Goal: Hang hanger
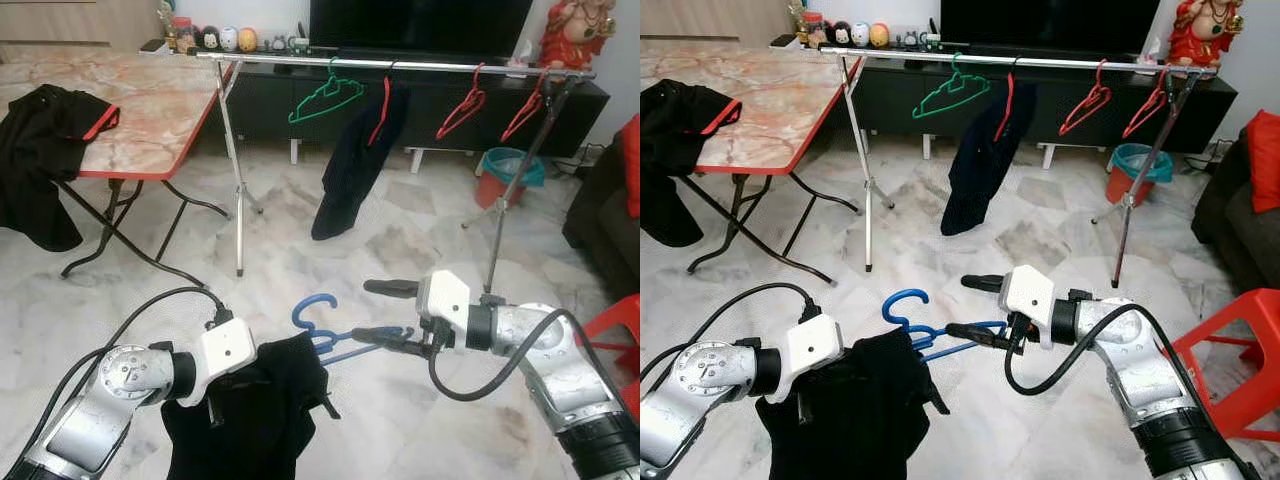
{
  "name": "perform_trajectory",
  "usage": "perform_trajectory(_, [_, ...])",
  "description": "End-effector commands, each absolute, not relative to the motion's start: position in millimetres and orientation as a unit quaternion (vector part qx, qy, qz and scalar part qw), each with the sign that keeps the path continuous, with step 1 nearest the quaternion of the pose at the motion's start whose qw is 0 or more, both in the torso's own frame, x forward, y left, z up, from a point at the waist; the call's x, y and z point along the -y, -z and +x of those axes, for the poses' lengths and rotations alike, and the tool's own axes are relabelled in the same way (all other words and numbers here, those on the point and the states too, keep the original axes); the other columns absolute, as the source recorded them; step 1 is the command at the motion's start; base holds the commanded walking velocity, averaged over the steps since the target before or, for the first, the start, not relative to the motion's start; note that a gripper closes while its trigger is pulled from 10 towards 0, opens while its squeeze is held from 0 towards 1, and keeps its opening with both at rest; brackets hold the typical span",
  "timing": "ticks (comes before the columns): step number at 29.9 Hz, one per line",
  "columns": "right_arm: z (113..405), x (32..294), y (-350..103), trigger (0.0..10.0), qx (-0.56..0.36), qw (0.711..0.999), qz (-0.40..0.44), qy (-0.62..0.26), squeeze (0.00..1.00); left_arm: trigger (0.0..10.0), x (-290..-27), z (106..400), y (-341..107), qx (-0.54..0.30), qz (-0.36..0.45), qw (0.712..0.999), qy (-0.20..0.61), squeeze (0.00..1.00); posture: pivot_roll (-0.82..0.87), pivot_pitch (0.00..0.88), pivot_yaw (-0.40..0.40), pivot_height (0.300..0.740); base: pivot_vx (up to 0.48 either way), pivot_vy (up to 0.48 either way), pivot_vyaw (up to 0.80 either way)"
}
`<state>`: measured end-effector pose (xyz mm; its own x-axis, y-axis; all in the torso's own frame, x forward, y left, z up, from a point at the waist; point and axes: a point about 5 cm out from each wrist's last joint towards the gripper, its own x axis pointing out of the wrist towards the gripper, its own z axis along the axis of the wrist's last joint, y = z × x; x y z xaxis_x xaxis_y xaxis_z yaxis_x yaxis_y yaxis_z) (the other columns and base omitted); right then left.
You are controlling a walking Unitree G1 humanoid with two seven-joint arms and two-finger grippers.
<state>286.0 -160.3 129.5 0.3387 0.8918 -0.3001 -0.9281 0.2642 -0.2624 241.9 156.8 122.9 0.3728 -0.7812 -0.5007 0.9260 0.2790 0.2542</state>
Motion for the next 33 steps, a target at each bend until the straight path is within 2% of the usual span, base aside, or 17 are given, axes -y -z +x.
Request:
perform_trajectory(1, [284.3, 159.5, -123.7, 10.0, -0.055, 0.786, -0.203, -0.581, 0.00, 10.0, -151.2, 240.8, -135.2, -0.118, 0.259, 0.779, 0.559, 0.00, 0.10, 0.000, -0.033, 0.740, 0.000, 0.000, 0.00])
perform_trajectory(11, [286.9, 151.2, -116.2, 10.0, -0.061, 0.784, -0.208, -0.581, 0.00, 10.0, -143.5, 239.9, -153.0, -0.094, 0.263, 0.758, 0.590, 0.00, 0.11, 0.000, -0.030, 0.740, 0.000, 0.000, 0.00])
perform_trajectory(13, [286.3, 148.9, -117.6, 10.0, -0.052, 0.784, -0.200, -0.586, 0.00, 10.0, -139.4, 236.2, -154.6, -0.092, 0.266, 0.744, 0.607, 0.00, 0.11, 0.000, -0.025, 0.740, 0.000, 0.000, 0.00])
perform_trajectory(20, [285.8, 145.9, -119.9, 10.0, -0.039, 0.780, -0.186, -0.596, 0.00, 10.0, -137.7, 237.4, -156.3, -0.093, 0.266, 0.740, 0.611, 0.00, 0.11, 0.000, -0.023, 0.740, 0.000, 0.000, 0.00])
perform_trajectory(33, [283.5, 146.4, -122.6, 10.0, -0.047, 0.753, -0.194, -0.627, 0.00, 10.0, -134.4, 231.1, -156.9, -0.097, 0.261, 0.724, 0.631, 0.00, 0.11, 0.000, -0.021, 0.740, 0.000, 0.000, 0.00])
